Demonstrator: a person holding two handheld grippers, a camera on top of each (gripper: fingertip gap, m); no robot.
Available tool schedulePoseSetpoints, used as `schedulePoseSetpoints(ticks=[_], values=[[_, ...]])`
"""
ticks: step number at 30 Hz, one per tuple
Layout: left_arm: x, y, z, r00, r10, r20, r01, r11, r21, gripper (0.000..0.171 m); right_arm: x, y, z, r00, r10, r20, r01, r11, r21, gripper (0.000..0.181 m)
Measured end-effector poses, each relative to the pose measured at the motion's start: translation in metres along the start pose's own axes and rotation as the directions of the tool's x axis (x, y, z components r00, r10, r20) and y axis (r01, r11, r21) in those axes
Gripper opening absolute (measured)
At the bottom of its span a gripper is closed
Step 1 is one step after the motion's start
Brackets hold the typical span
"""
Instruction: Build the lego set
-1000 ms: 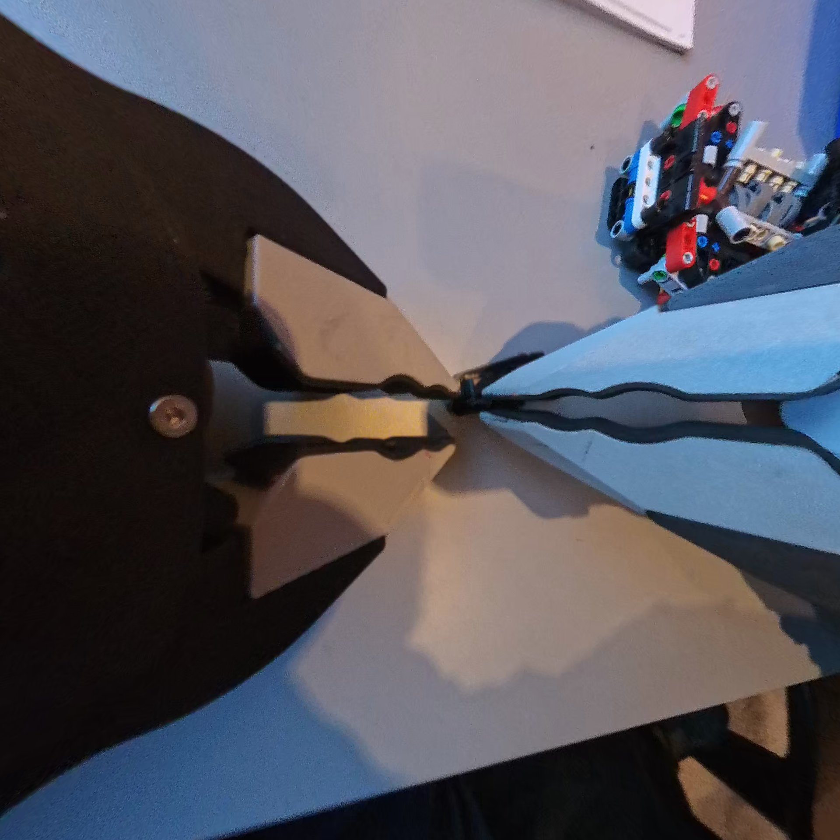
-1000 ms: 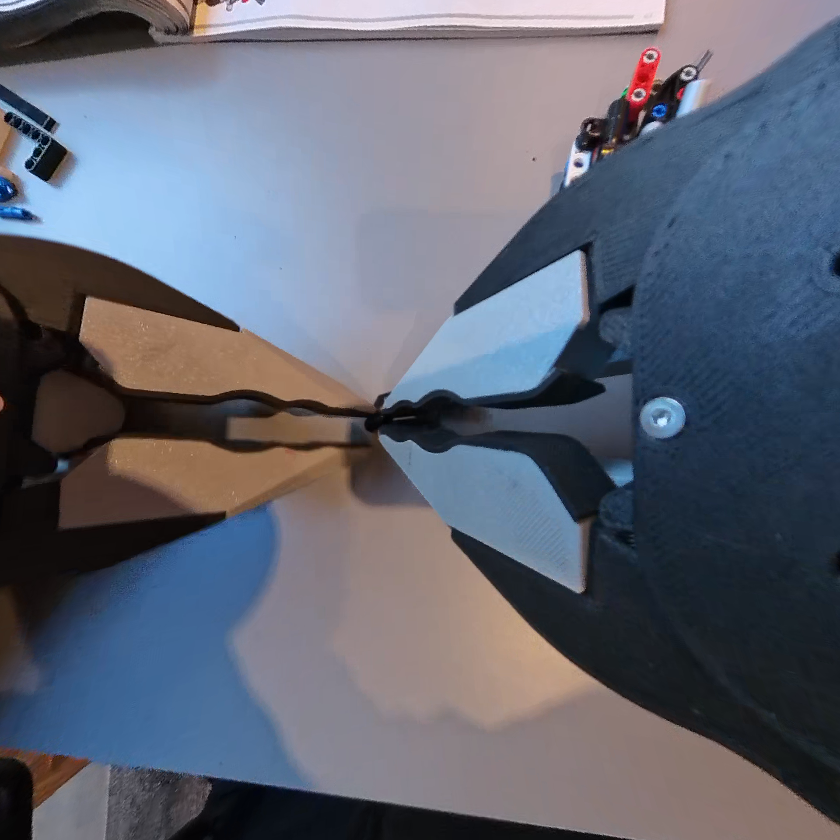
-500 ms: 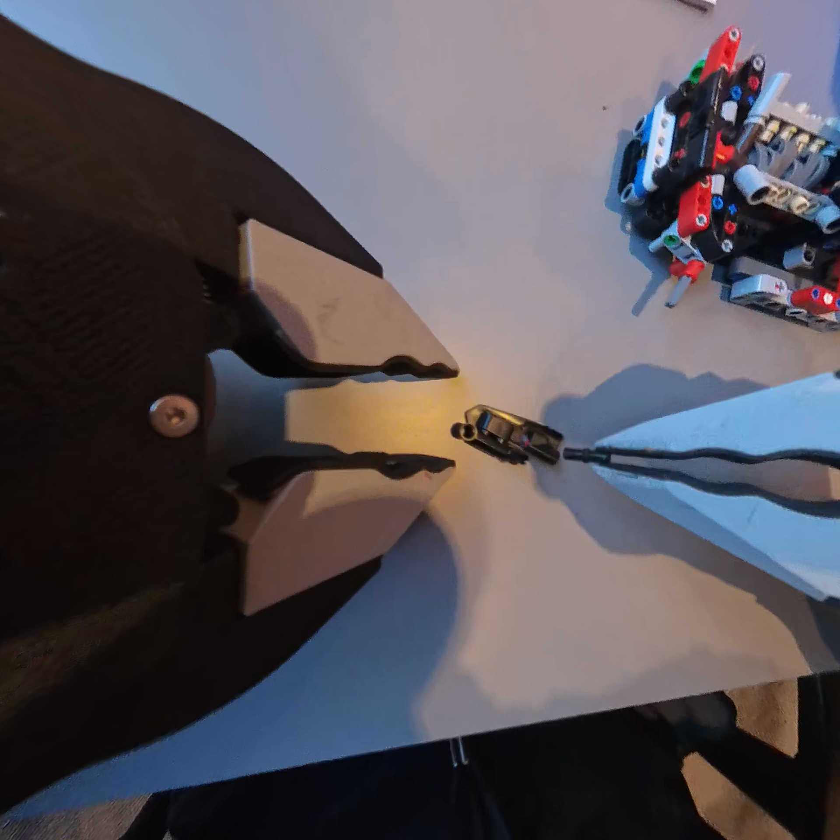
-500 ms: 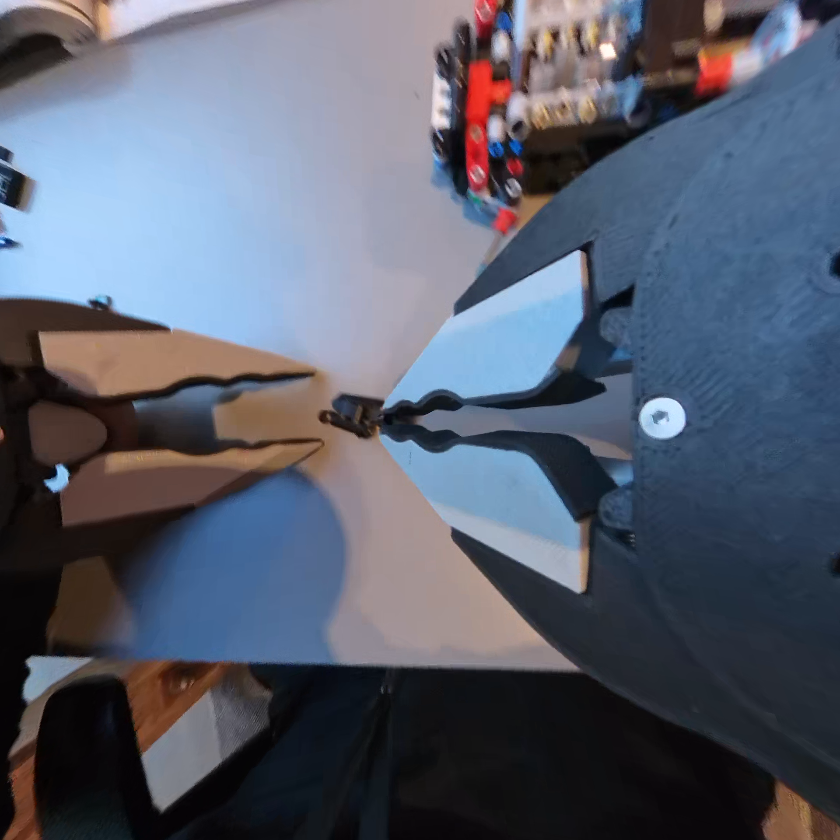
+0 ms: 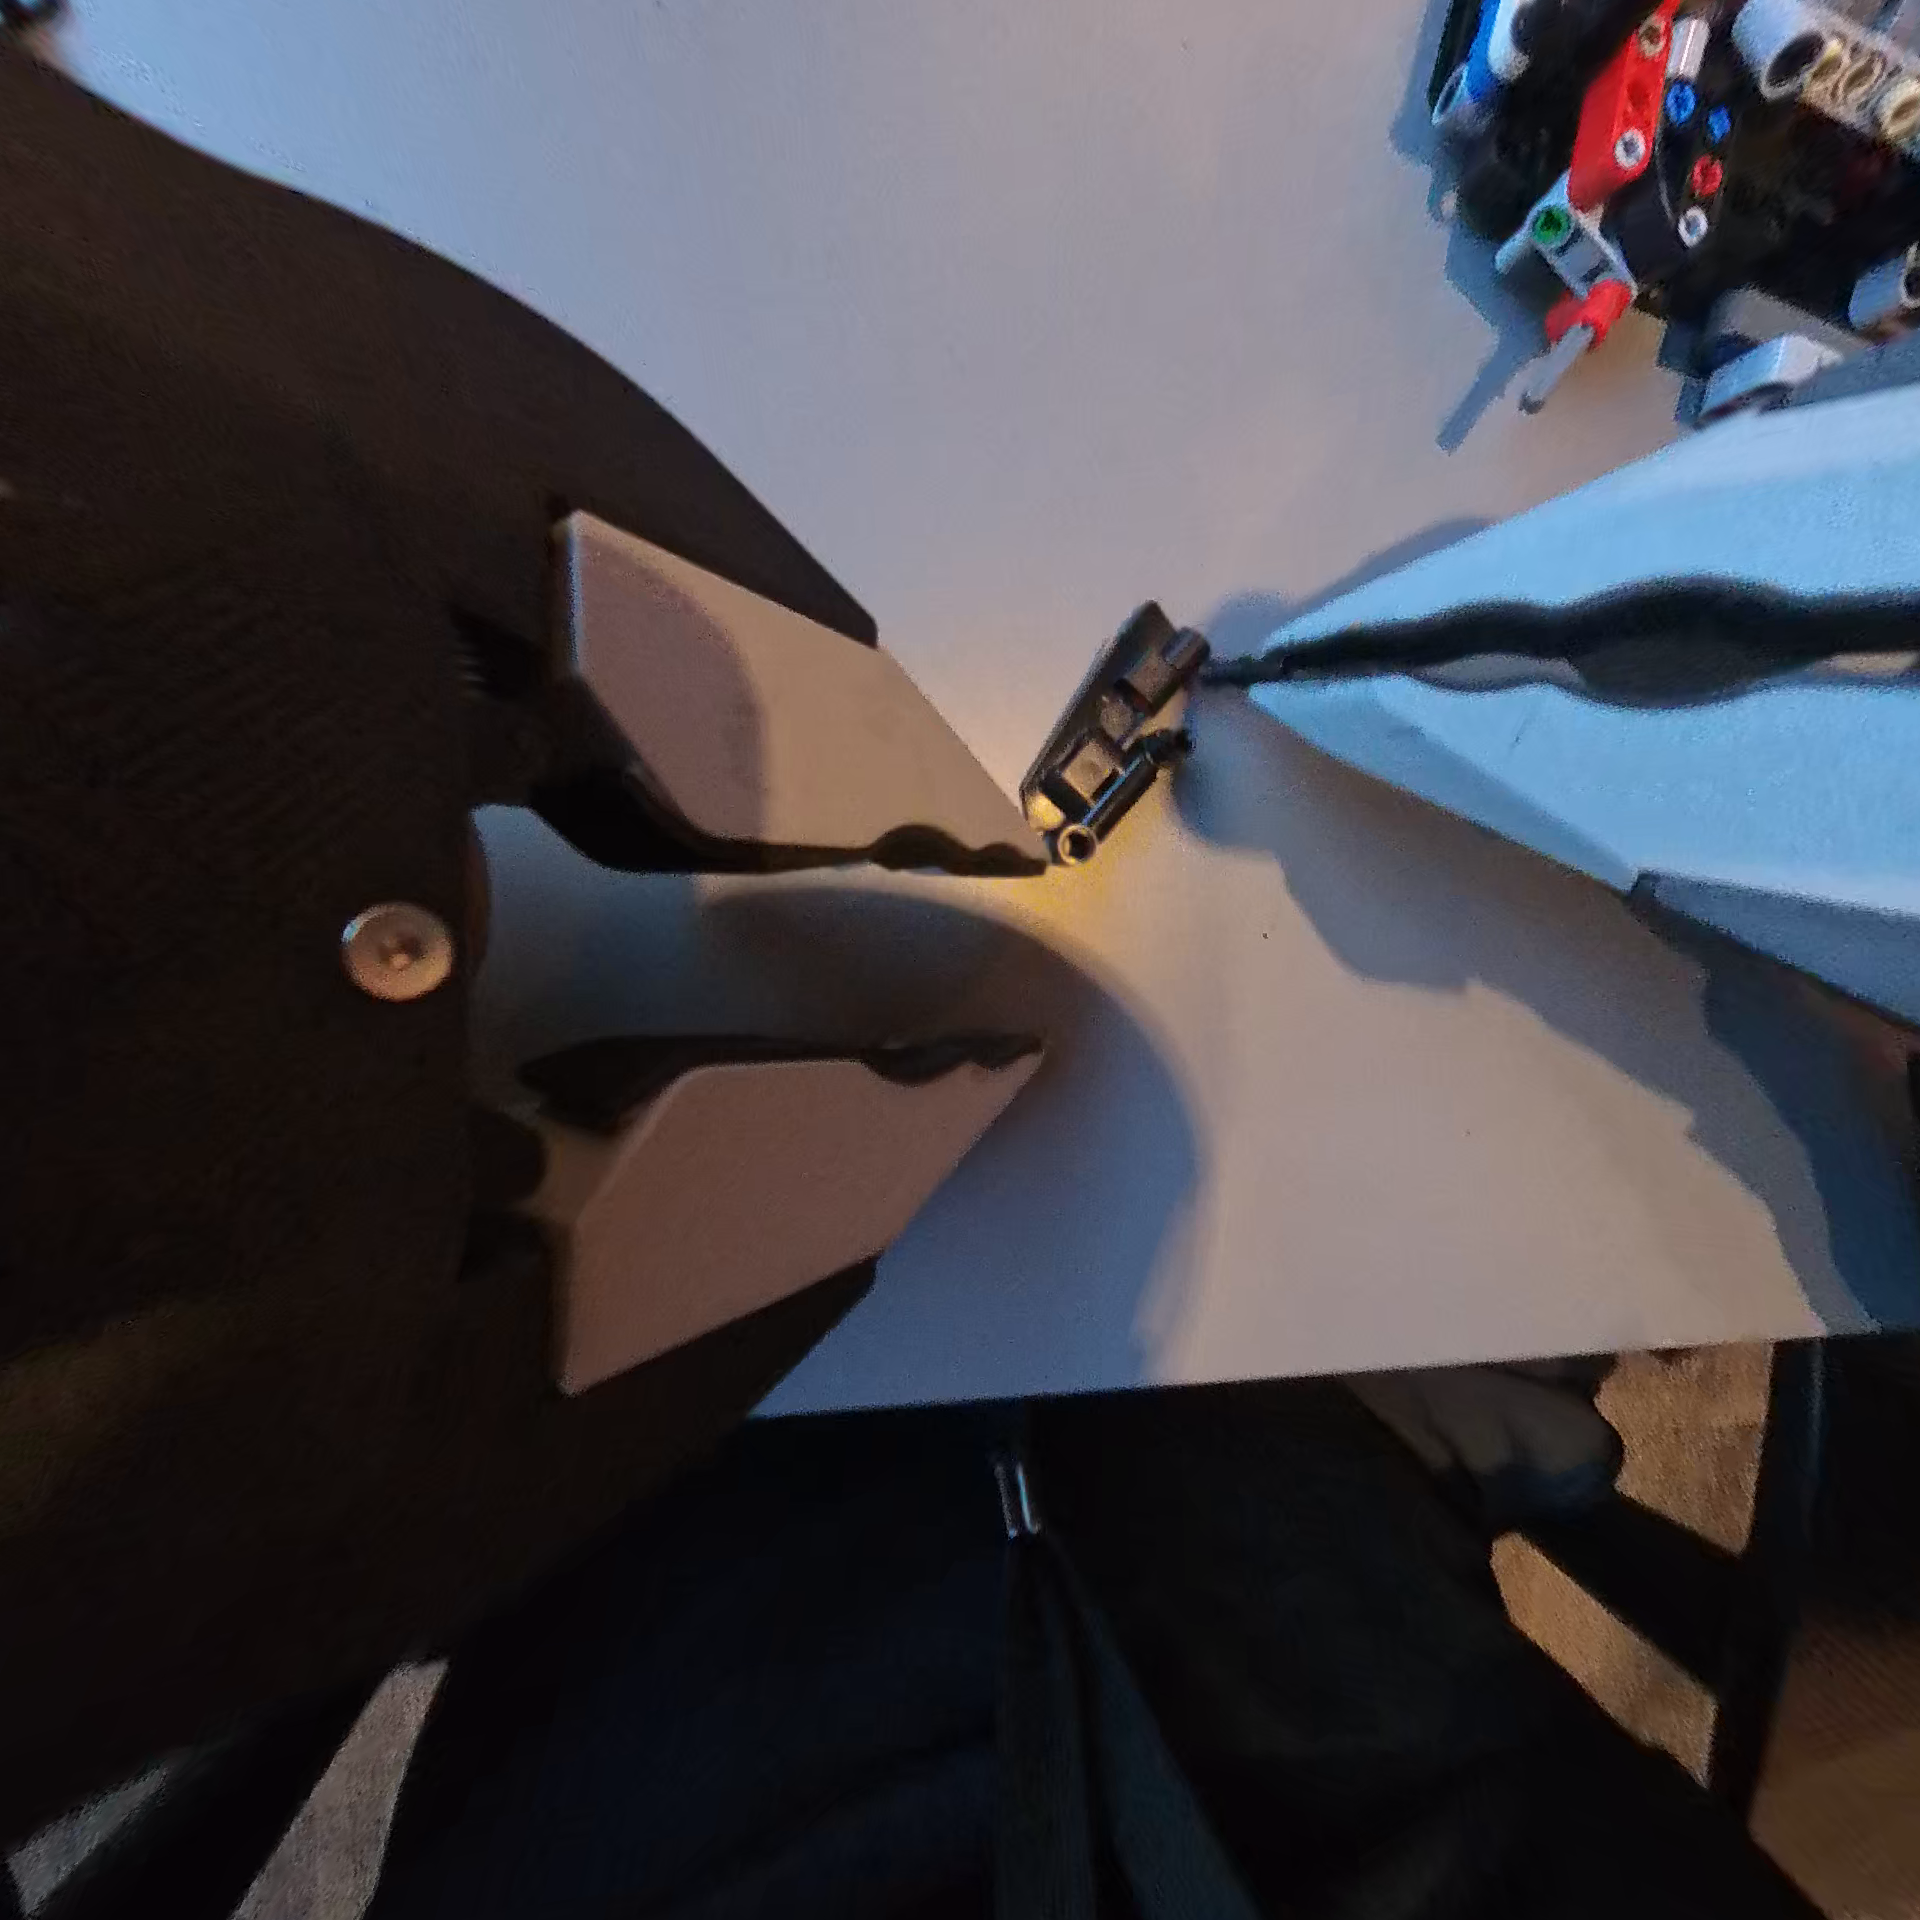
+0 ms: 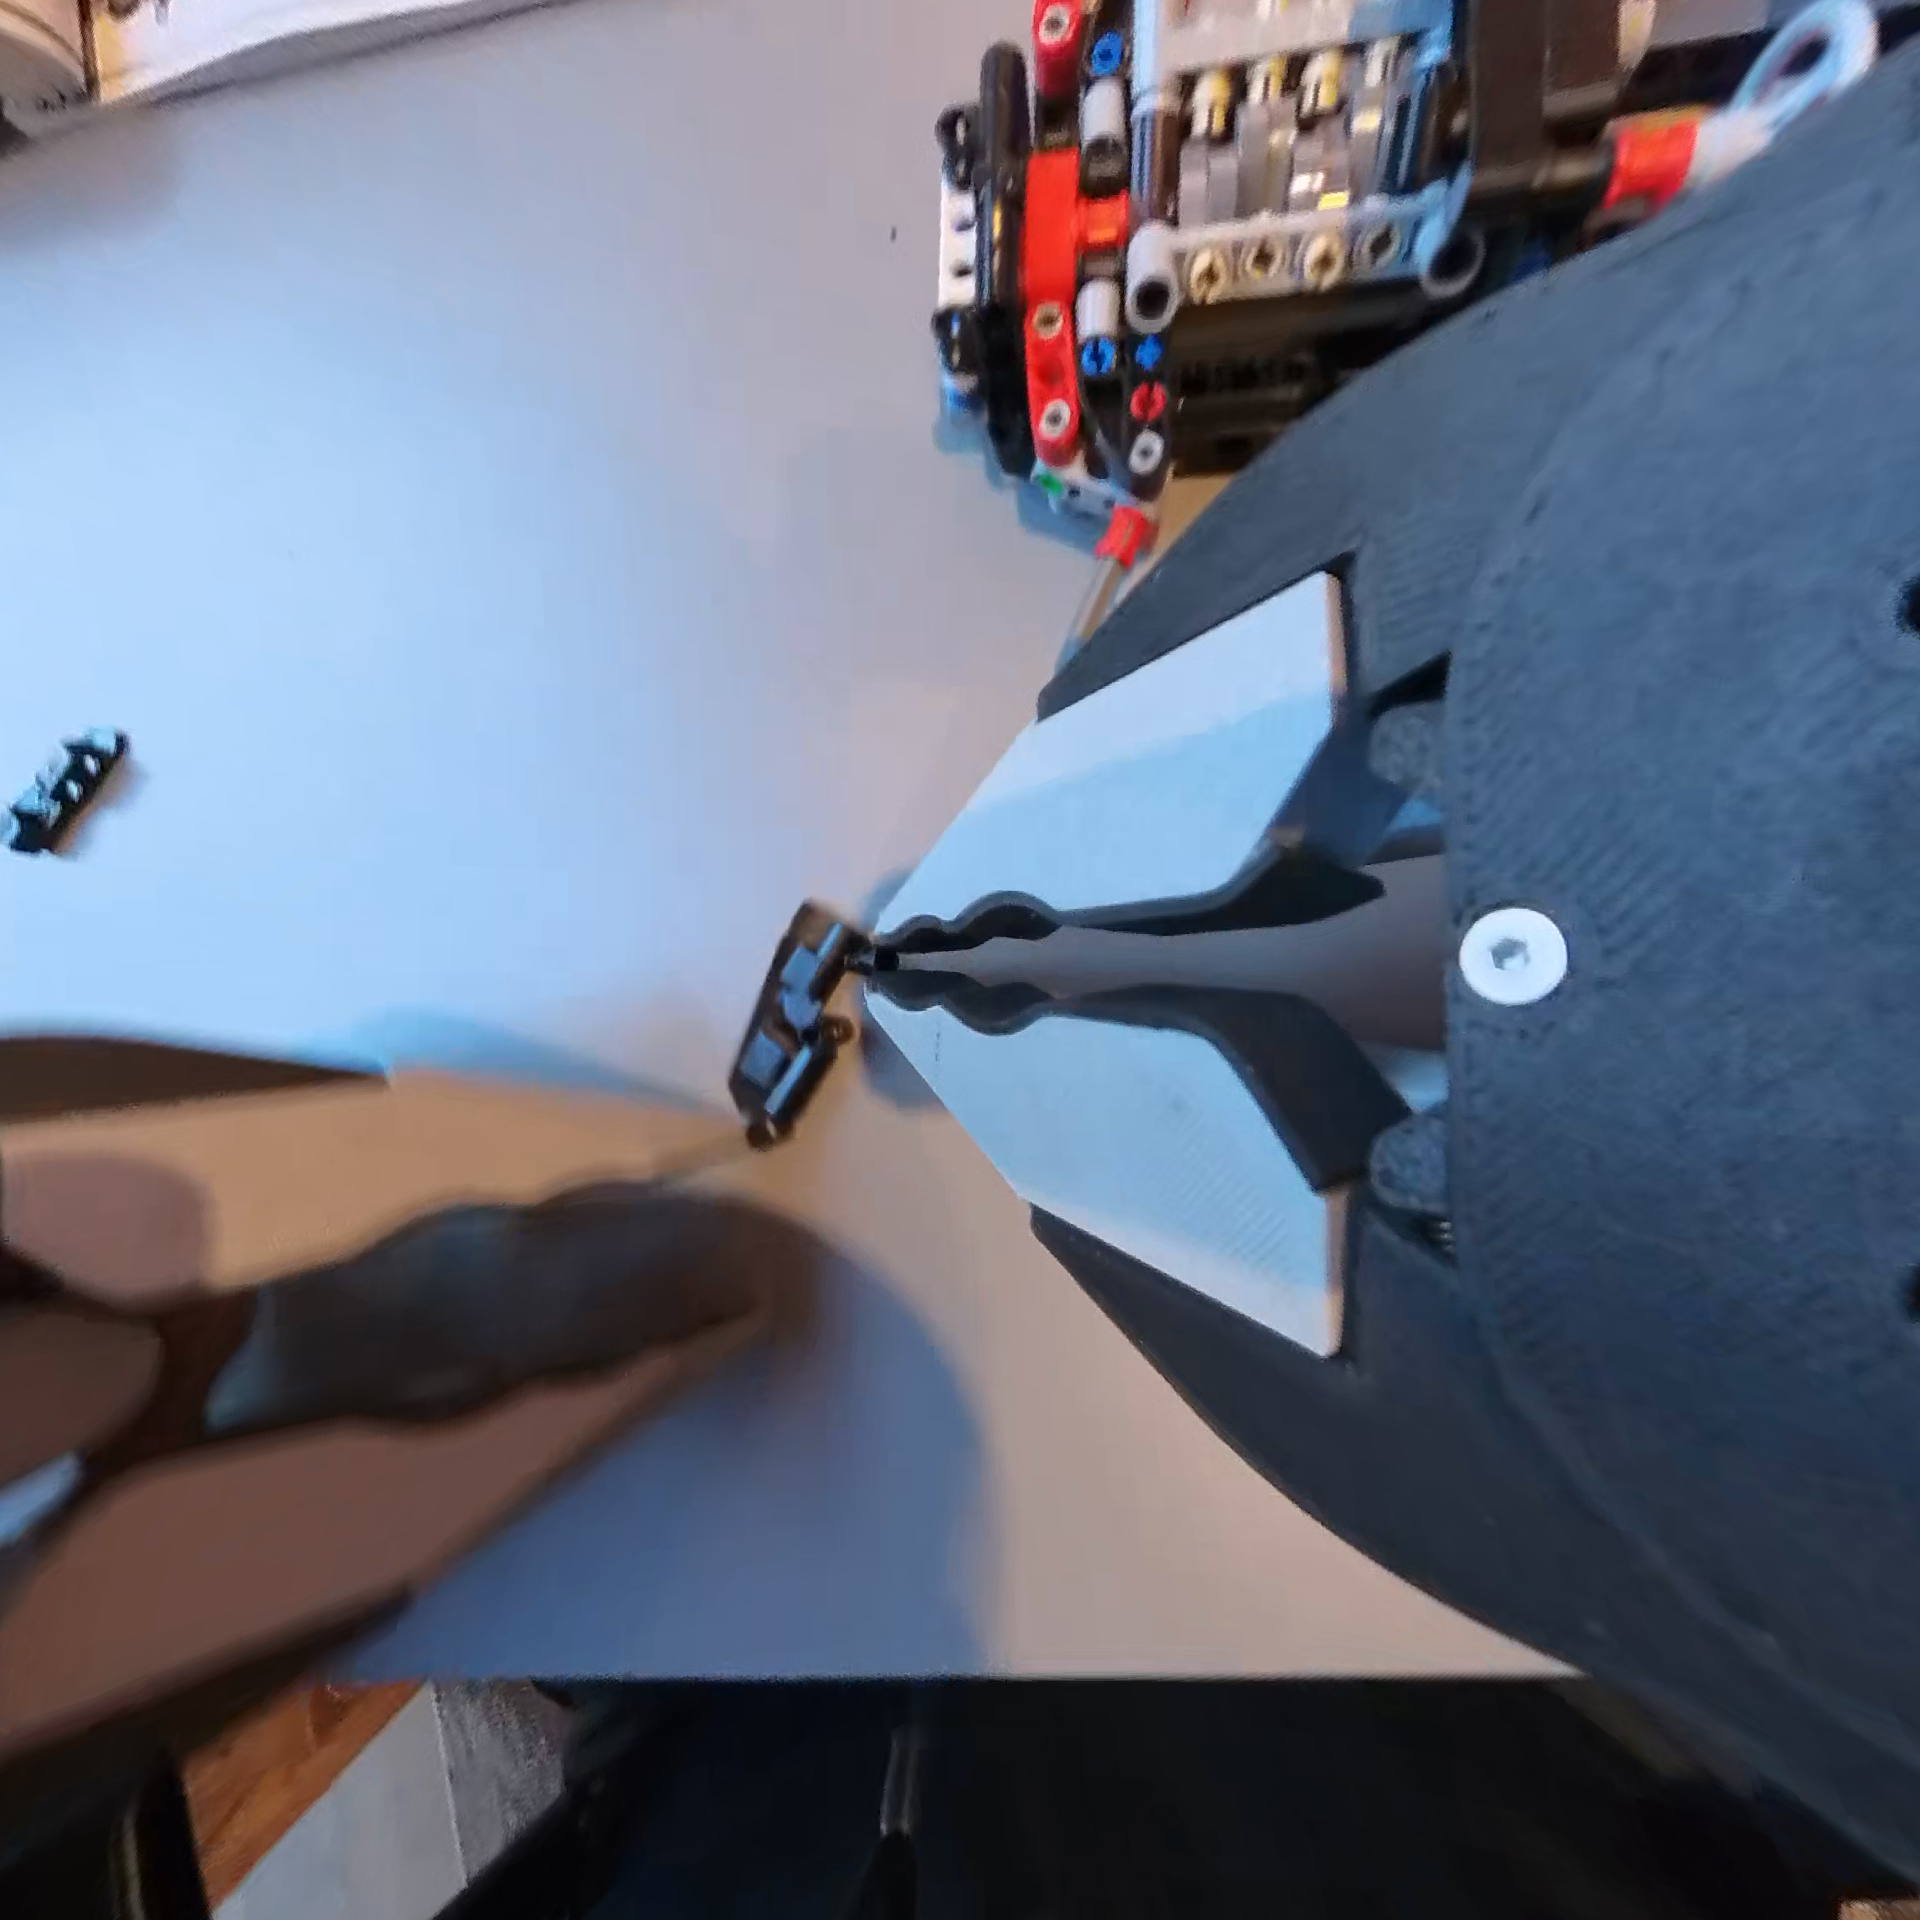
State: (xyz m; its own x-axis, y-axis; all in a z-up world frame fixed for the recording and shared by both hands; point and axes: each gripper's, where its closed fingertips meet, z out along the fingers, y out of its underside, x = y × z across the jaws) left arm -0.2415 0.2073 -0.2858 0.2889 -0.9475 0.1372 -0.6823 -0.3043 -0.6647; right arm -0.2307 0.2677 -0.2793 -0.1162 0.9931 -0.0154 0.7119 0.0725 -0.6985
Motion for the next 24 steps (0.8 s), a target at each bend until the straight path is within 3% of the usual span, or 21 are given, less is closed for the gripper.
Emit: schedulePoseSetpoints(ticks=[5,8,13,16,20,22,24], values=[[-0.024,-0.005,-0.013,0.993,0.002,0.115,-0.007,0.999,0.036,0.026,0.002,0.004,-0.015,0.997,0.074,0.026,-0.075,0.997,0.036,0.000],[-0.044,-0.003,-0.016,0.979,0.131,0.155,-0.129,0.991,-0.019,0.034,-0.007,0.007,-0.018,0.994,0.095,0.062,-0.098,0.995,0.034,0.000],[-0.043,-0.007,-0.014,0.952,0.294,-0.084,-0.297,0.954,-0.034,0.047,-0.015,0.004,-0.016,0.985,0.123,0.121,-0.128,0.991,0.039,0.000],[-0.049,-0.005,-0.013,0.925,0.347,-0.158,-0.362,0.928,-0.084,0.055,-0.017,0.003,-0.014,0.980,0.140,0.143,-0.149,0.987,0.055,0.000],[-0.048,-0.009,-0.001,0.914,0.351,-0.204,-0.374,0.923,-0.085,0.069,-0.017,0.003,-0.013,0.975,0.156,0.156,-0.166,0.984,0.057,0.000],[-0.048,-0.007,0.005,0.906,0.377,-0.191,-0.398,0.913,-0.085,0.069,-0.017,0.003,-0.013,0.973,0.162,0.164,-0.174,0.983,0.060,0.000],[-0.041,-0.009,0.006,0.897,0.391,-0.207,-0.409,0.911,-0.051,0.058,-0.018,0.001,-0.013,0.970,0.164,0.177,-0.177,0.982,0.062,0.000]])
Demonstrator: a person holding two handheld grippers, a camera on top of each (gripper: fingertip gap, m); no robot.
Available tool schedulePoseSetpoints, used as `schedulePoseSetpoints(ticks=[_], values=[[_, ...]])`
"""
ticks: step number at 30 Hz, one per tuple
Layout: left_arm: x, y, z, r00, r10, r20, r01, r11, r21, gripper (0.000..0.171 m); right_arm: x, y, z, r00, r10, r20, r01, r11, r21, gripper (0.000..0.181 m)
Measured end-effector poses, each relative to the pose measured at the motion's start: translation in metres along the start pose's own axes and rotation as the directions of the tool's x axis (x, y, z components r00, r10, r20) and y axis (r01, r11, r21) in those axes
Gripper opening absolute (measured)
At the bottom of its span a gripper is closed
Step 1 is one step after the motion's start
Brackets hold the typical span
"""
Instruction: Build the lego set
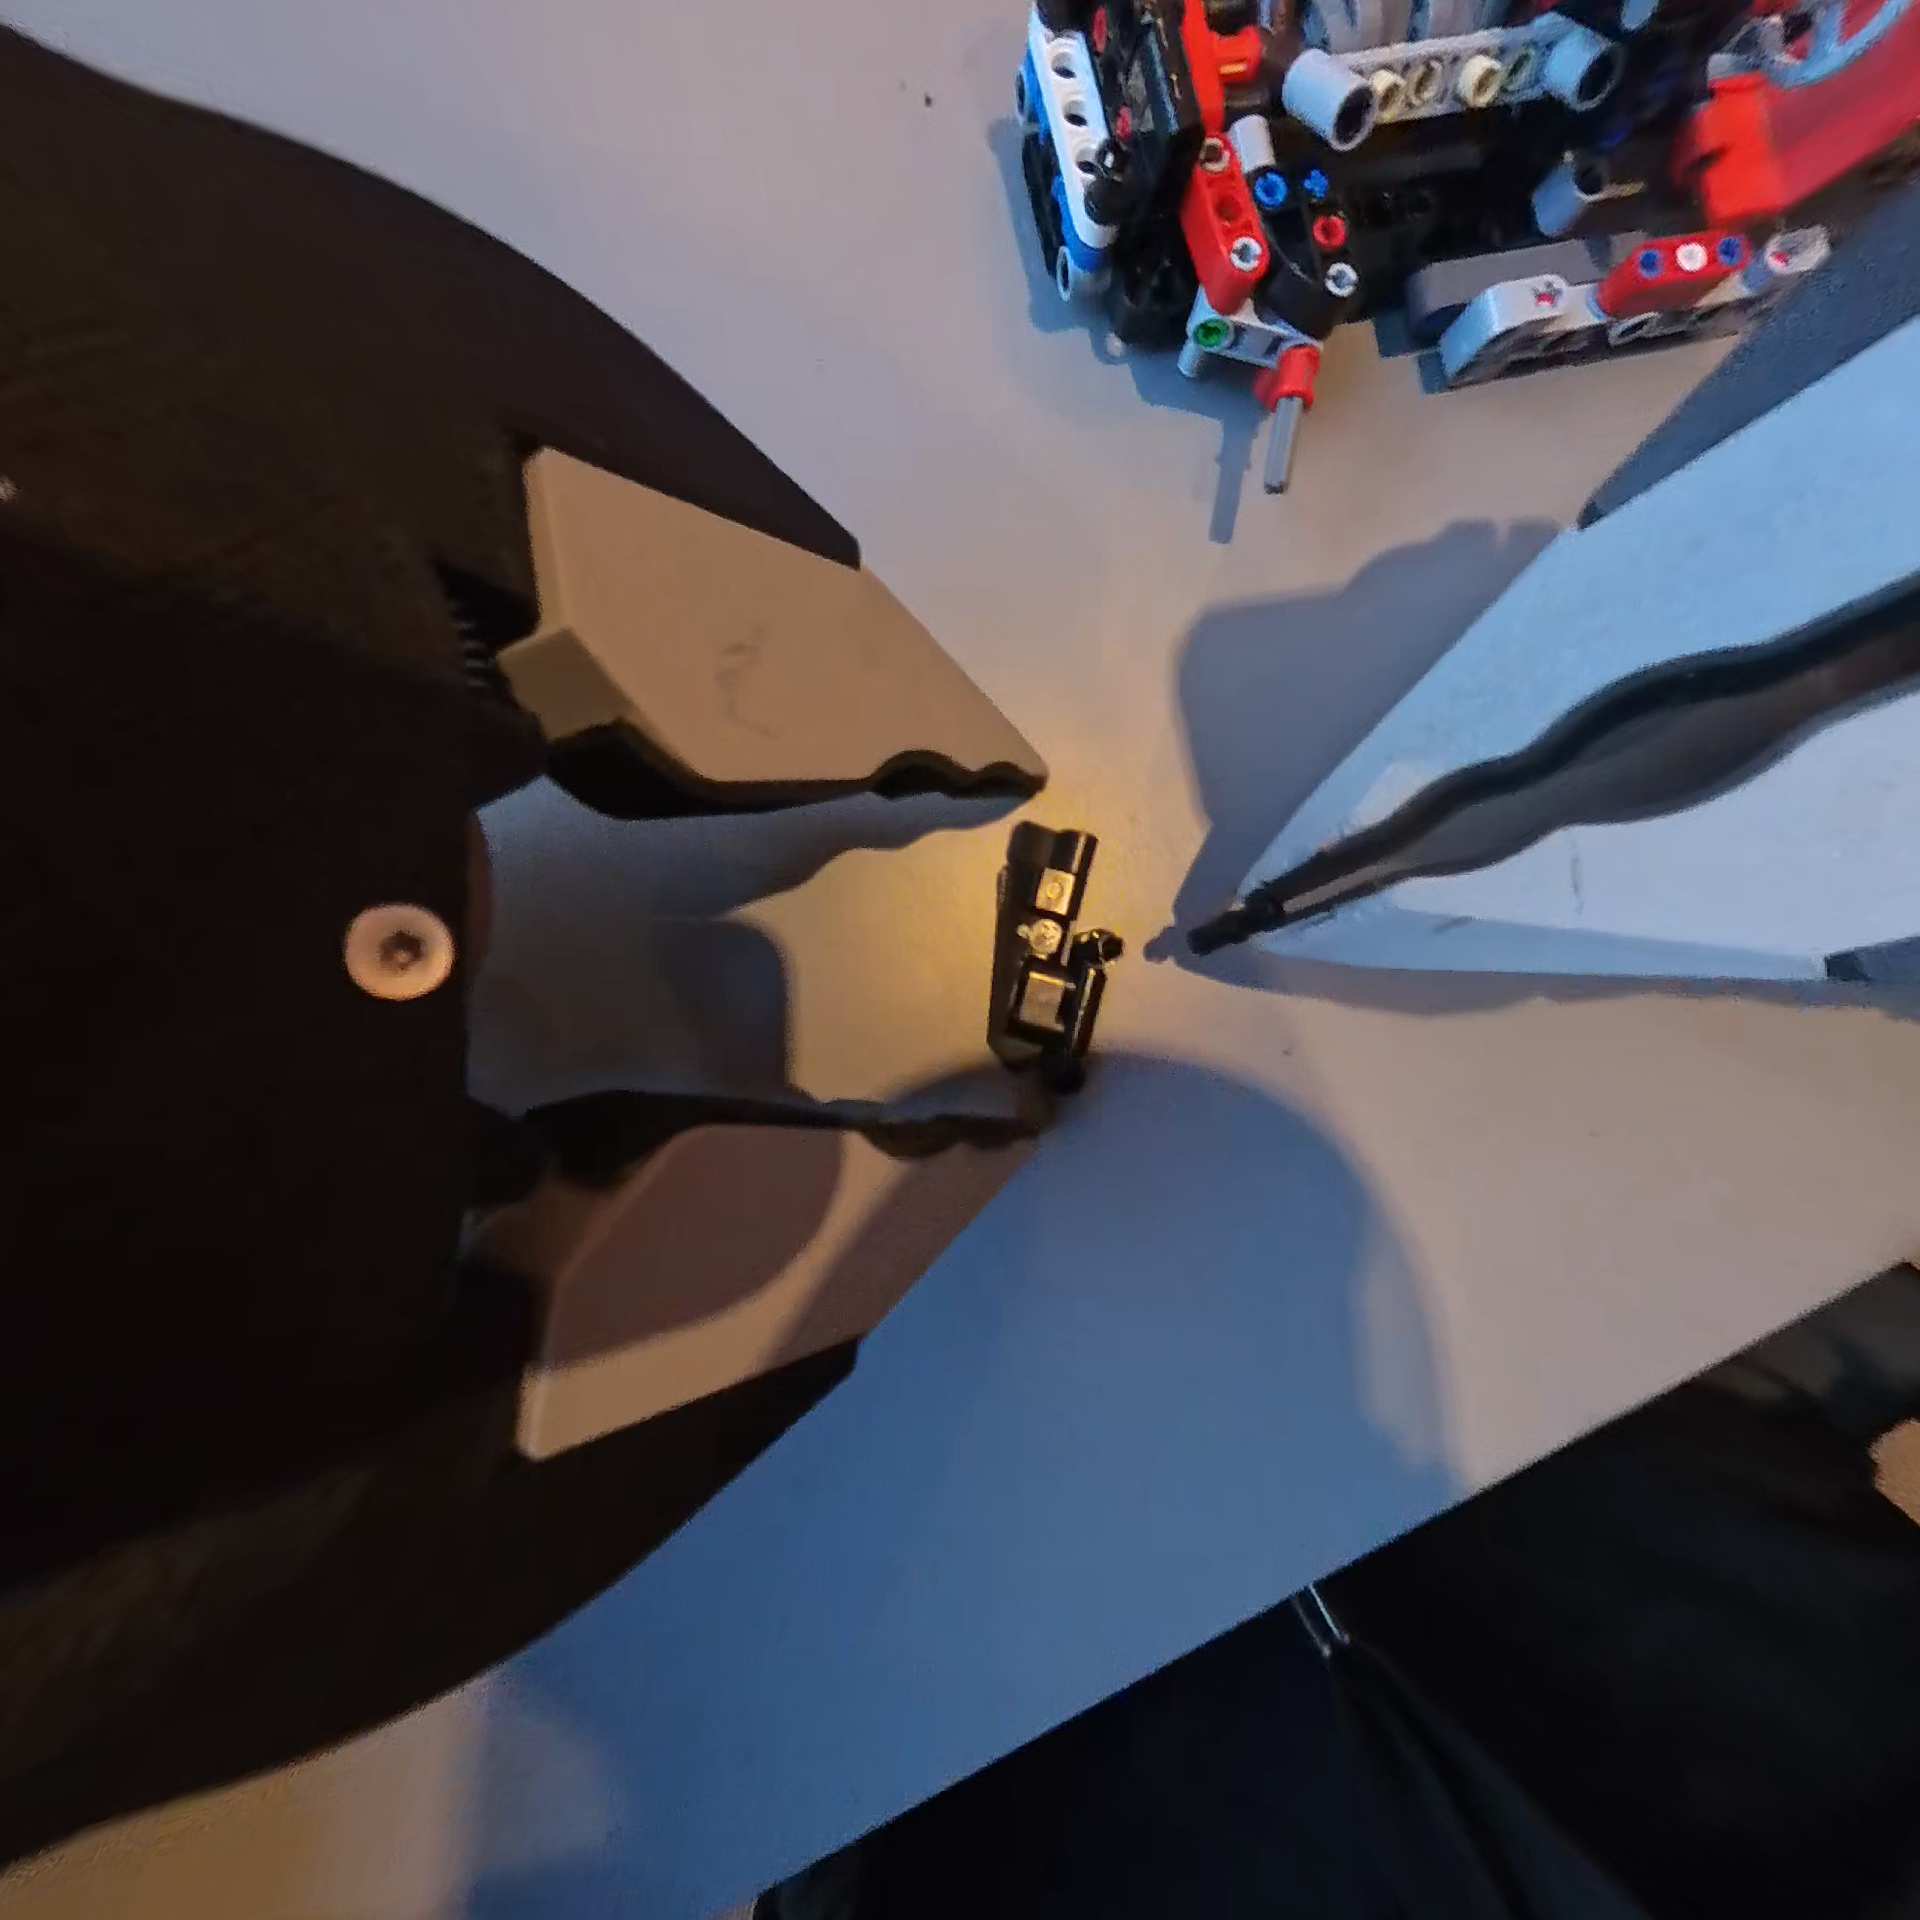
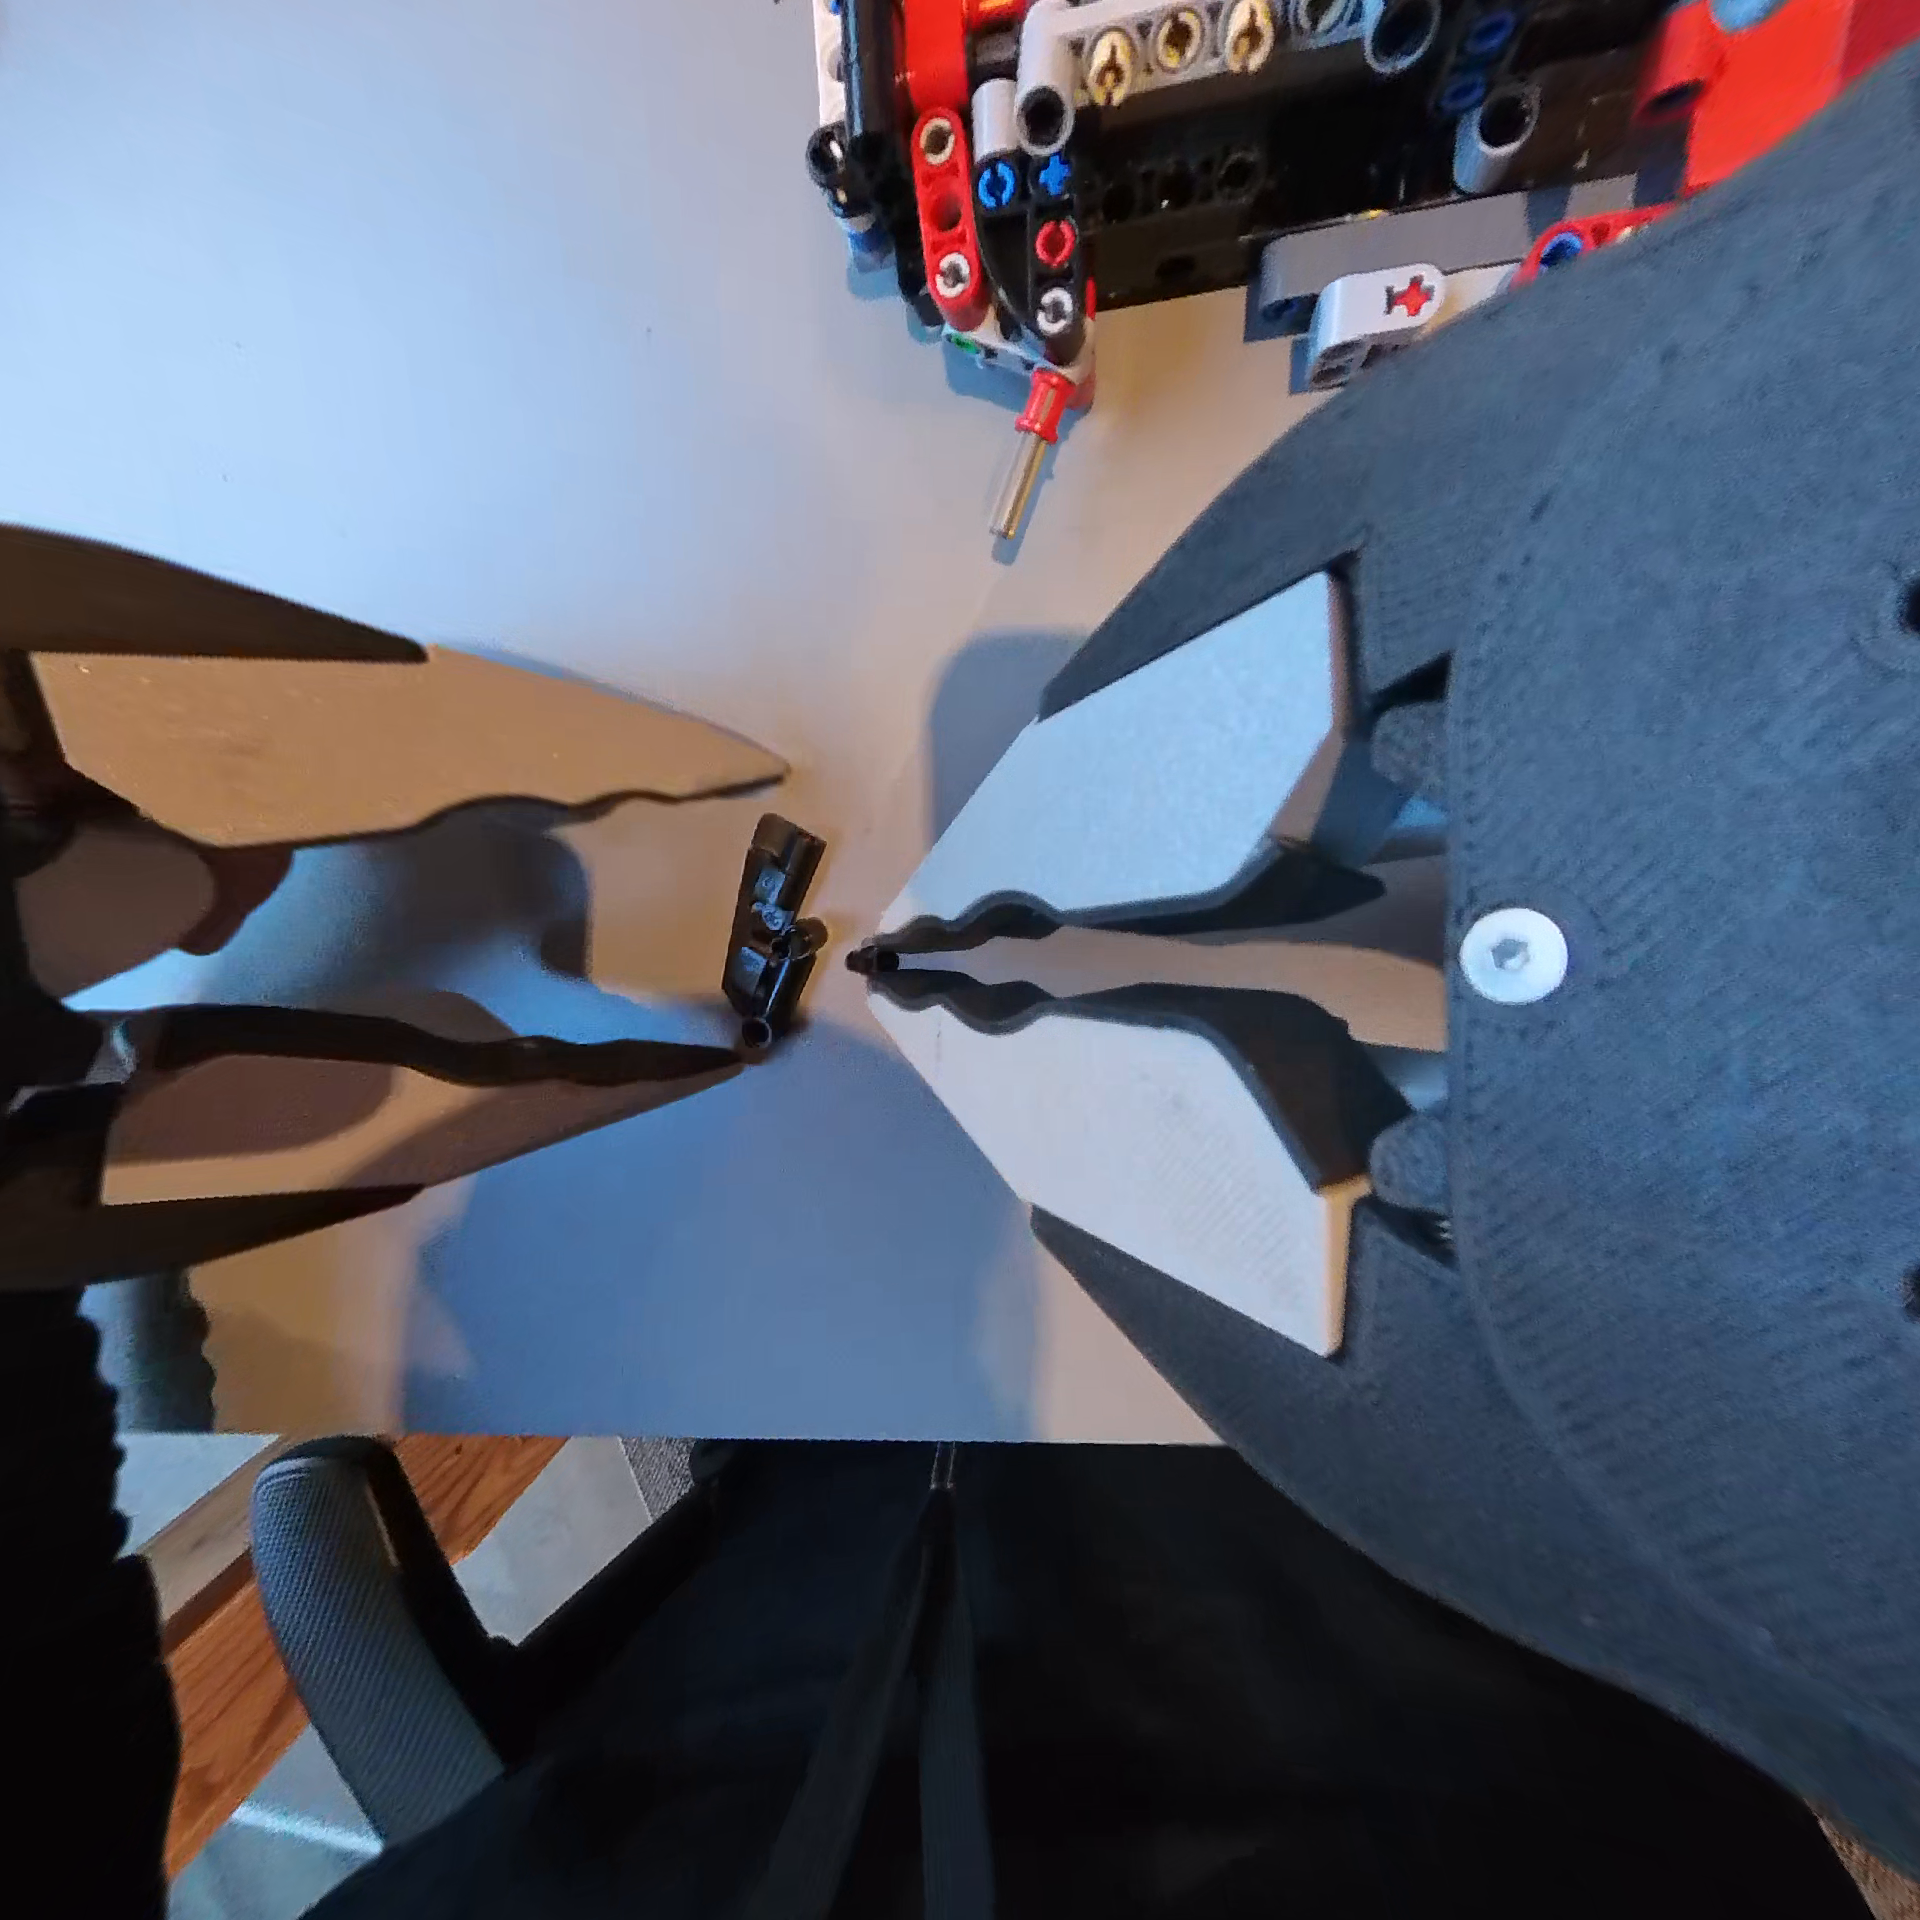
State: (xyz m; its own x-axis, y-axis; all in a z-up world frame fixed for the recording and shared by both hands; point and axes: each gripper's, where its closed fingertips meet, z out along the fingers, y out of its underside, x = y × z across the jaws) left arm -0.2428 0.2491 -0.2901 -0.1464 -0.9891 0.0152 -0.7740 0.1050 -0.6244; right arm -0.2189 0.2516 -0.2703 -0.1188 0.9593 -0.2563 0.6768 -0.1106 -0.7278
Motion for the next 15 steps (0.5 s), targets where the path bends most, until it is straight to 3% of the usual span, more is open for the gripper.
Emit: schedulePoseSetpoints(ticks=[4,8,13,15], values=[[0.002,-0.007,0.005,0.999,-0.028,0.024,0.027,0.998,0.058,0.048,-0.002,-0.003,0.002,1.000,0.000,0.020,0.000,1.000,-0.003,0.000],[-0.005,-0.014,0.010,0.978,-0.169,0.120,0.157,0.982,0.103,0.048,-0.002,-0.002,0.002,1.000,-0.007,0.006,0.007,1.000,-0.022,0.000],[-0.013,-0.019,0.013,0.856,-0.432,0.282,0.404,0.902,0.155,0.048,0.002,0.004,0.000,1.000,-0.011,-0.025,0.010,0.998,-0.057,0.000],[-0.011,-0.018,0.011,0.831,-0.460,0.313,0.434,0.888,0.151,0.065,0.002,0.005,-0.003,0.999,-0.013,-0.034,0.010,0.997,-0.070,0.000]])
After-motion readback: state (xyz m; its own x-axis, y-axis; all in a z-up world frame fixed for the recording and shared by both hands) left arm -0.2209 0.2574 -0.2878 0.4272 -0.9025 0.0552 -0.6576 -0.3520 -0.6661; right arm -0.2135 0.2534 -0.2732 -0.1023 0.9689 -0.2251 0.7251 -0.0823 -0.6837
